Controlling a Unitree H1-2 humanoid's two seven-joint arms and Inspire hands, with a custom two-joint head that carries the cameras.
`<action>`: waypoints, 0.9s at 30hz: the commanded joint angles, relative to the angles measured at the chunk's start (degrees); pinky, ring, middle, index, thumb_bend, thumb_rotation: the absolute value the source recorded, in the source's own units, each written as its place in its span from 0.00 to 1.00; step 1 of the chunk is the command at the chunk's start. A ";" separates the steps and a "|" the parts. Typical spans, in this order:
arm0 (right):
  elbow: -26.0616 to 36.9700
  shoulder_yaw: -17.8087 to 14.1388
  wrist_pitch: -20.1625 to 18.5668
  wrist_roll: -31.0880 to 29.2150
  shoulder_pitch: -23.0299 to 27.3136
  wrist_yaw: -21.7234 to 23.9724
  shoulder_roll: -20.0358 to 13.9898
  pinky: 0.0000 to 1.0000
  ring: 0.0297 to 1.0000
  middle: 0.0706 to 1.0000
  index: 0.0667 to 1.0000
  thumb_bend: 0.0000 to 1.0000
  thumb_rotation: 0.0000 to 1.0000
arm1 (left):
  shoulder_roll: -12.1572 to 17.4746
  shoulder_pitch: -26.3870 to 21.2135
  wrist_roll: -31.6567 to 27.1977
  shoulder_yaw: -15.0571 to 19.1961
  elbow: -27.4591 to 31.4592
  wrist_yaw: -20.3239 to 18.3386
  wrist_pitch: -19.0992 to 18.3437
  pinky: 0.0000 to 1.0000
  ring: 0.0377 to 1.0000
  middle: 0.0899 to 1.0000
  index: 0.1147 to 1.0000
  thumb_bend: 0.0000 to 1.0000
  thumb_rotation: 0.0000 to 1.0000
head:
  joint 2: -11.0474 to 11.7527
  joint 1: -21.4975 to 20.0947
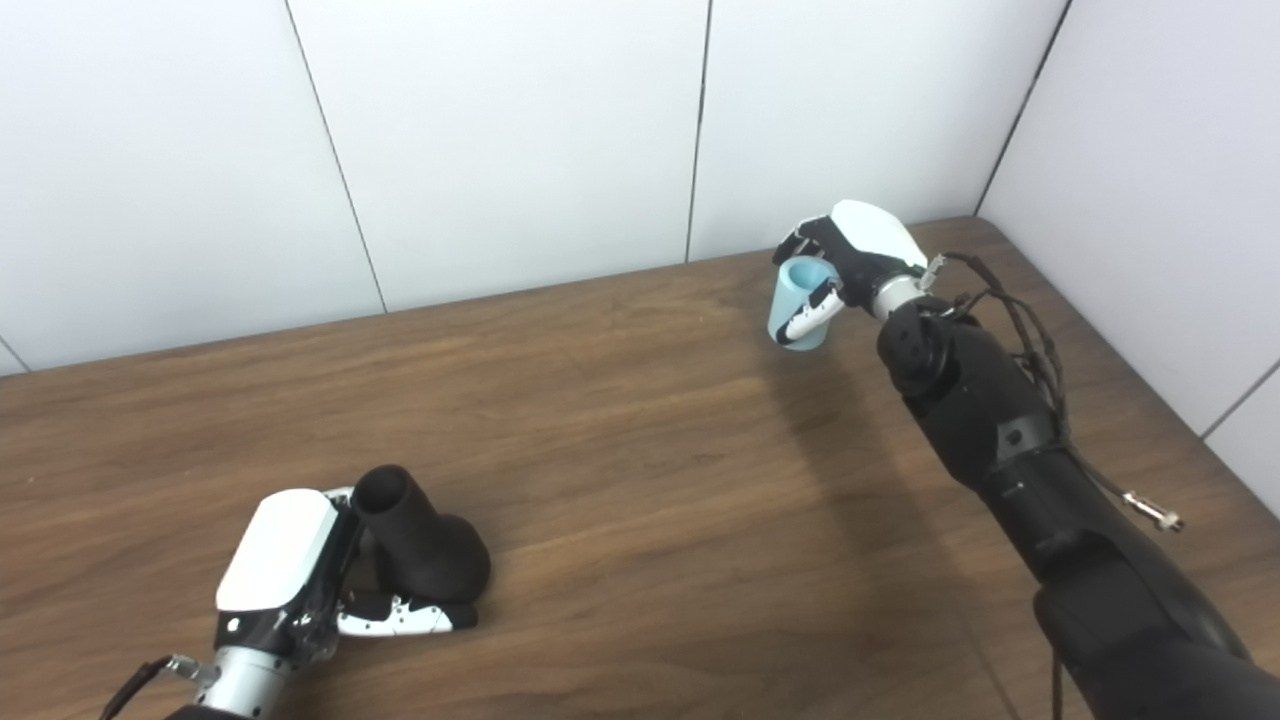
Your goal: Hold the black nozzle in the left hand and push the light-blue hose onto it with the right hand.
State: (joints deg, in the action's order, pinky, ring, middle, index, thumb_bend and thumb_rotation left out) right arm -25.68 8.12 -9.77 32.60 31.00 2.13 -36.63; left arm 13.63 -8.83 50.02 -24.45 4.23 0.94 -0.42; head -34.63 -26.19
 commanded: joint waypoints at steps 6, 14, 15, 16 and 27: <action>0.58 -0.66 1.99 1.30 2.79 -2.05 -2.32 0.39 0.38 0.47 0.48 0.52 0.00 | -0.15 2.07 -0.15 -1.43 -2.42 -3.86 -1.47 0.51 0.54 0.43 0.43 0.52 0.00 | -0.32 -0.09; 0.30 0.30 3.23 3.81 2.26 -2.53 -3.26 0.43 0.37 0.44 0.49 0.52 0.00 | -0.15 2.05 -0.26 -1.51 -2.38 -3.69 -1.61 0.50 0.53 0.43 0.43 0.52 0.00 | -0.50 -0.09; 0.22 0.23 3.21 3.92 2.23 -2.55 -3.25 0.44 0.38 0.45 0.48 0.52 0.00 | -0.16 2.05 -0.26 -1.53 -2.39 -3.66 -1.59 0.50 0.53 0.43 0.43 0.52 0.00 | -0.47 -0.06; 0.55 0.05 2.88 3.89 2.06 -2.35 -3.20 0.45 0.39 0.45 0.47 0.52 0.00 | -0.17 2.05 -0.28 -1.53 -2.38 -3.63 -1.59 0.50 0.54 0.43 0.43 0.52 0.00 | -0.47 -0.06; 17.36 -4.12 1.27 2.50 -3.95 0.27 -3.33 0.37 0.37 0.48 0.49 0.51 0.00 | -0.95 2.62 1.44 -2.71 -0.40 -4.99 -3.84 0.48 0.52 0.41 0.44 0.52 0.00 | -2.35 6.46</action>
State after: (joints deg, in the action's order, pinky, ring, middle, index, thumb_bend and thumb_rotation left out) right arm -12.26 5.57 -8.77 35.33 25.70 2.59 -37.14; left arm 13.14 -8.79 51.20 -25.22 5.11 0.34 -2.93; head -36.91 -19.69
